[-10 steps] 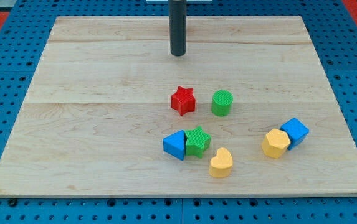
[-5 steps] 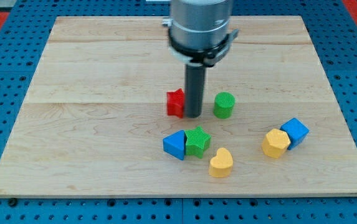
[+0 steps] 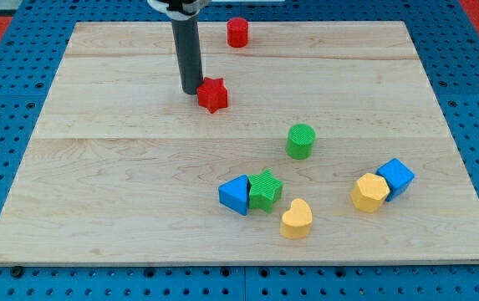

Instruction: Place the red star right to the red circle

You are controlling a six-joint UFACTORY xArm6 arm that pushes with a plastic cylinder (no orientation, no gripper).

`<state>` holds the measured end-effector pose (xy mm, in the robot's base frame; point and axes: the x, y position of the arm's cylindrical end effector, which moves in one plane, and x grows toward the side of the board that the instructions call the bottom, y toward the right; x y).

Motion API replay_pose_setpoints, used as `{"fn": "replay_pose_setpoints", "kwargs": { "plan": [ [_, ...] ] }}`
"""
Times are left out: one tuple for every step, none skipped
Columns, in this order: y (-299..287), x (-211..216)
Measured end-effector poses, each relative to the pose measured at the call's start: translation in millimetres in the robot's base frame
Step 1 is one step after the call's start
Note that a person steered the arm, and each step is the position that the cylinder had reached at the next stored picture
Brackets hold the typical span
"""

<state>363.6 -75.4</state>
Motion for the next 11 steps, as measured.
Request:
{"fn": "replay_pose_setpoints", "kwargs": {
  "plan": [
    [-7.2,21.8],
    [34.9,6.5],
    [94.3,-29.7],
    [142.1,-38.6],
    [149.0,-10.7],
    [170.0,-43.0],
    [182.8,-70.7],
    [210.9,-86.2],
    [237.2,-97.2],
    [206.0,-97.7],
    [186.8,-112.1]
  ]
}}
